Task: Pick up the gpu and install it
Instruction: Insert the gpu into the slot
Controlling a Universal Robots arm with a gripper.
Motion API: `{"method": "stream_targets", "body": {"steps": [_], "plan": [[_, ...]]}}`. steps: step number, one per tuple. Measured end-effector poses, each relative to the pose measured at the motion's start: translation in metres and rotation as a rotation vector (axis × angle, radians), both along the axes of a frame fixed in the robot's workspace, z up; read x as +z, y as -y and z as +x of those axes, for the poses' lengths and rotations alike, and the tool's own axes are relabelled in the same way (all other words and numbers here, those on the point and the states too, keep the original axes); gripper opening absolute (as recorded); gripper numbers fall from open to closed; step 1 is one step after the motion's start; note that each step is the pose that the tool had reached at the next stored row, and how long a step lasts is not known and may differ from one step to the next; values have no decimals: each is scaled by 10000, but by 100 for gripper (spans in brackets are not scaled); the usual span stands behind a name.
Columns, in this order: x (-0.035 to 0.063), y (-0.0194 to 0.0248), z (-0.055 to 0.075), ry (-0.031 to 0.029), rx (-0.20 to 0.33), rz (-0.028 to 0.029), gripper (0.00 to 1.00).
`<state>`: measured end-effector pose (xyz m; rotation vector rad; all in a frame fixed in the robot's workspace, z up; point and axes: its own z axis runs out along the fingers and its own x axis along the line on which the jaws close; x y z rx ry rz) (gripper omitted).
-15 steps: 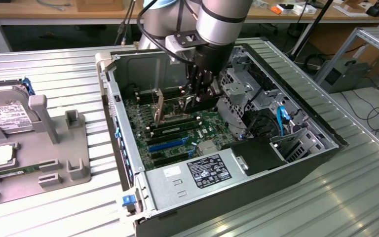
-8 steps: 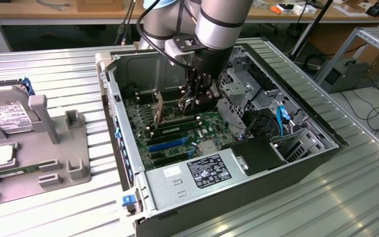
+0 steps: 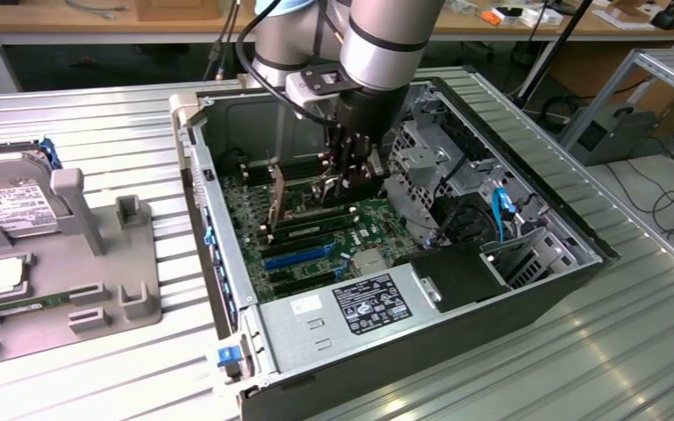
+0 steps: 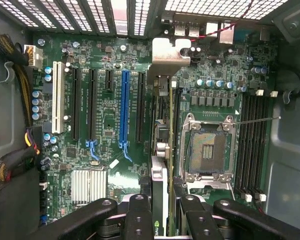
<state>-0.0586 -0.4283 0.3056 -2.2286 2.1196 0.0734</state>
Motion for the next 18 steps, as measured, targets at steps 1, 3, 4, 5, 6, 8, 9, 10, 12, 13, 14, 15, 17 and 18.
{"method": "stream_targets", "body": {"steps": [1,3,4,5,6,8,9,10,12,13,14,15,17,18], "plan": [[0,0,0,0,0,0,27],[0,3,-17,0,-3,1,27],[-4,14,-53,1,-2,-1,27],[-11,18,-61,2,-15,-20,27],[-21,31,-65,1,-64,-91,27],[-33,38,-64,1,-145,-207,27],[-45,39,-64,2,-294,-317,27],[-52,39,-64,2,-453,-398,27],[-59,46,-73,8,-560,-613,27],[-62,47,-81,9,-583,-676,27],[-63,47,-105,8,-612,-676,27],[-67,47,-174,8,-636,-676,27],[-74,55,-223,8,-638,-677,27],[-78,62,-238,7,-638,-677,27]]}}
